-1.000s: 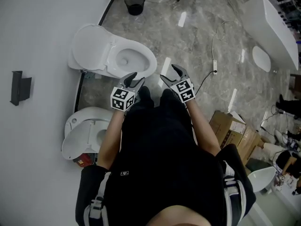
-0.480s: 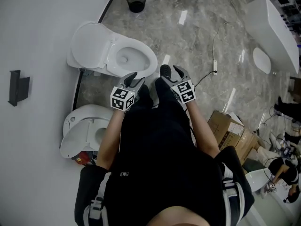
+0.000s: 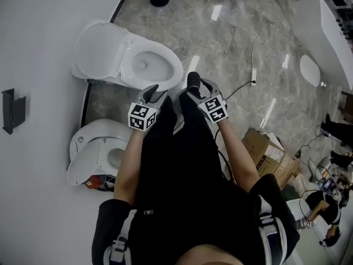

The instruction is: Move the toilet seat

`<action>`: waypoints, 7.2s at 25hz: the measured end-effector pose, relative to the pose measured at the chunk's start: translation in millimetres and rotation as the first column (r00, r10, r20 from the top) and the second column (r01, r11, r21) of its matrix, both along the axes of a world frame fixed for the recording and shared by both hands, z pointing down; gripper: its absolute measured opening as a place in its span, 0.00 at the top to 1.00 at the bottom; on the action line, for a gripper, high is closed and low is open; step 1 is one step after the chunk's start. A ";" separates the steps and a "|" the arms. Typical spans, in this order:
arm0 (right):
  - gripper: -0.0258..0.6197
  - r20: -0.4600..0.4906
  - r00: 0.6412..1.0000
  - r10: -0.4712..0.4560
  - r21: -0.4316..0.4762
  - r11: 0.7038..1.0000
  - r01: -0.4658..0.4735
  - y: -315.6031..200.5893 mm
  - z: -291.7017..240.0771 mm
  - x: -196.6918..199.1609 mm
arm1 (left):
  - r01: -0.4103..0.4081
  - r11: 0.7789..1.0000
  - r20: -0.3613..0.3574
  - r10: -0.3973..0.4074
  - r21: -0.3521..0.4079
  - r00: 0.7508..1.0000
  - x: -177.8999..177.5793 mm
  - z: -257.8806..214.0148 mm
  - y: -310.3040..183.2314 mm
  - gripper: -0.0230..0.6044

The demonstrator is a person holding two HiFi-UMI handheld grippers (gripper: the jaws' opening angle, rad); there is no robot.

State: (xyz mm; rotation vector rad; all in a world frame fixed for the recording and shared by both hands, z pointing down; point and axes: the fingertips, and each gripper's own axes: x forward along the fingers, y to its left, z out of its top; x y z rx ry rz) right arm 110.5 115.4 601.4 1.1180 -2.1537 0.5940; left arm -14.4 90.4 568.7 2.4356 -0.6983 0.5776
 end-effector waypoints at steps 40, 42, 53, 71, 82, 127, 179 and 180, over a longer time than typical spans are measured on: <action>0.48 0.153 0.988 0.001 -0.227 0.973 0.034 -63.7 255.7 5.8 | -0.092 0.957 0.162 0.141 -0.275 0.977 47.6 279.2 -38.0 0.67; 0.48 0.162 0.987 0.003 -0.232 0.972 0.035 -65.8 267.0 6.1 | -0.095 0.955 0.168 0.146 -0.281 0.975 49.8 290.5 -39.0 0.67; 0.48 0.197 0.979 0.056 -0.286 0.958 0.003 -69.7 314.0 11.8 | -0.131 0.925 0.156 0.197 -0.357 0.968 64.7 346.1 -37.2 0.67; 0.49 0.227 0.970 0.082 -0.324 0.946 -0.004 -65.8 348.2 12.1 | -0.194 0.873 0.165 0.294 -0.448 0.941 91.1 407.0 -23.3 0.45; 0.49 0.224 0.970 0.097 -0.331 0.943 -0.018 -58.0 351.9 23.3 | -0.318 0.801 0.178 0.459 -0.508 0.871 107.7 421.8 -15.1 0.38; 0.71 0.483 0.747 0.456 -0.607 0.790 -0.089 -90.1 240.5 -12.8 | -0.503 0.724 -0.002 0.570 -0.472 0.822 99.5 285.9 -9.4 0.35; 0.74 0.525 0.713 0.465 -0.625 0.780 -0.048 -156.5 75.9 -96.2 | -0.075 0.996 0.301 0.085 -0.043 0.950 2.5 123.0 -70.9 0.57; 0.74 0.523 0.711 0.470 -0.623 0.780 -0.057 -158.9 73.8 -100.3 | -0.070 0.997 0.298 0.079 -0.040 0.951 -2.0 120.8 -72.7 0.57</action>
